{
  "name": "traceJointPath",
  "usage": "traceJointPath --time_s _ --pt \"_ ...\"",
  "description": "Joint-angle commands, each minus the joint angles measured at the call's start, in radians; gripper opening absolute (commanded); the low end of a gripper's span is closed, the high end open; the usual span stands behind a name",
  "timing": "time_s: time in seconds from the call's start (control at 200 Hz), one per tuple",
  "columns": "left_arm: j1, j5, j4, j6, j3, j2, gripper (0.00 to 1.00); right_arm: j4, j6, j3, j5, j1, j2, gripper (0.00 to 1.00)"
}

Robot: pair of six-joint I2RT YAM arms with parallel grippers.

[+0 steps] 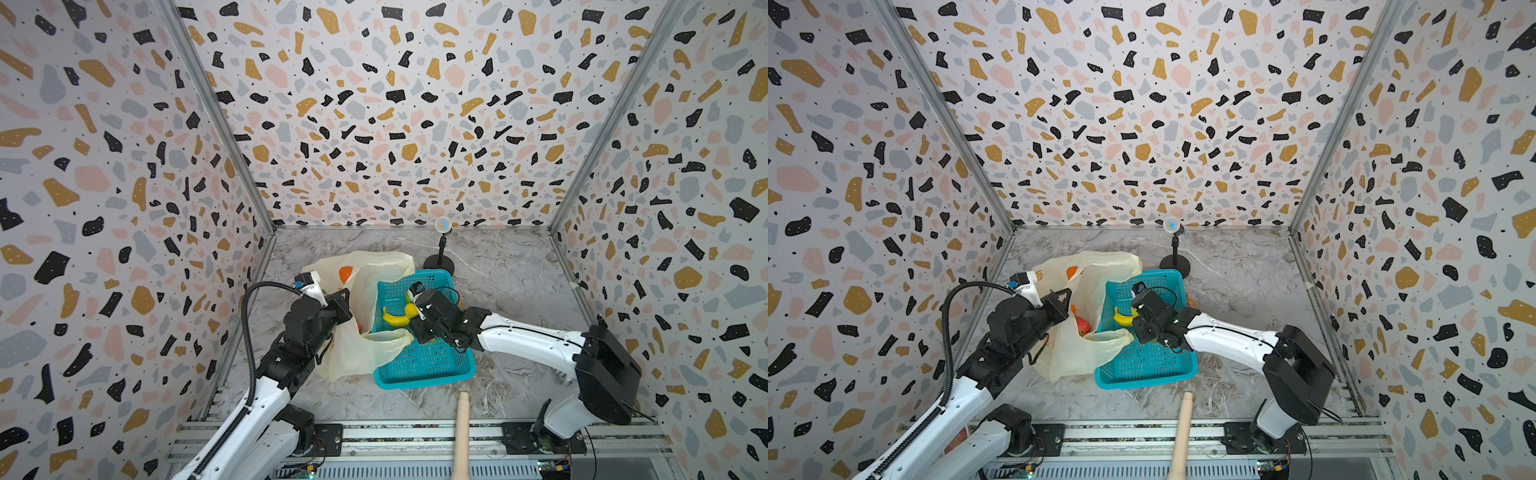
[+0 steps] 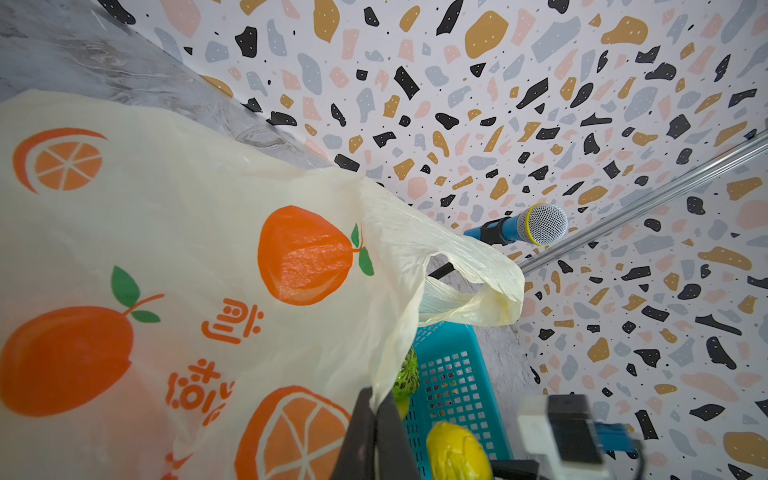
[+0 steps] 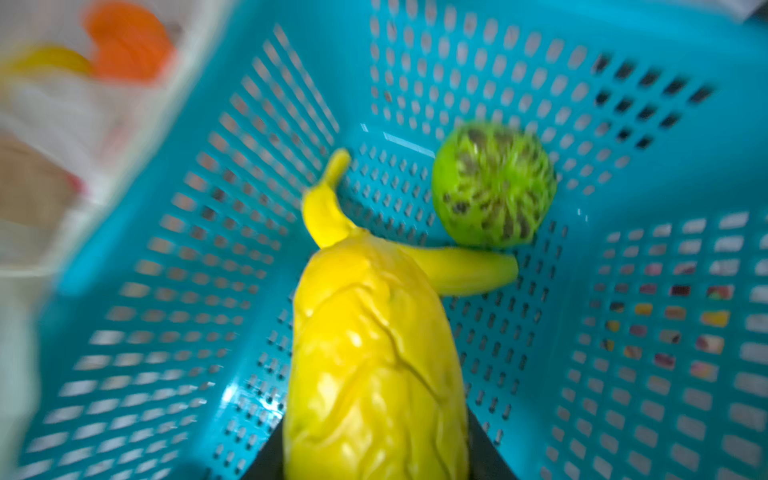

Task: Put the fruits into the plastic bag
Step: 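Lift the cucumber into the bag and open the right gripper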

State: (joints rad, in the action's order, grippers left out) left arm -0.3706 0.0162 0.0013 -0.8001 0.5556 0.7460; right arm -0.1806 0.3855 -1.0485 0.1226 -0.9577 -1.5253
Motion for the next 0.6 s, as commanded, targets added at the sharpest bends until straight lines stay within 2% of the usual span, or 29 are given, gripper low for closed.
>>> traceJointPath --time_s 0.0,0.19,0.471,0.596 --pt "-0.004 -0.007 0.033 0.014 -0.007 -0.008 0.00 0.123 -0.048 -0.049 -0.111 -0.007 0.027 0.35" --pt "-0.005 -0.001 0.013 0.024 0.013 -0.005 0.00 0.117 -0.083 -0.248 -0.276 -0.006 -0.120 0.36" --pt "-0.004 0.001 -0.001 0.022 0.030 0.003 0.00 0.099 -0.016 -0.574 -0.435 -0.017 -0.393 0.37" --pt "-0.004 0.000 -0.008 0.027 0.043 0.007 0.00 0.063 0.012 -0.683 -0.523 -0.033 -0.497 0.42"
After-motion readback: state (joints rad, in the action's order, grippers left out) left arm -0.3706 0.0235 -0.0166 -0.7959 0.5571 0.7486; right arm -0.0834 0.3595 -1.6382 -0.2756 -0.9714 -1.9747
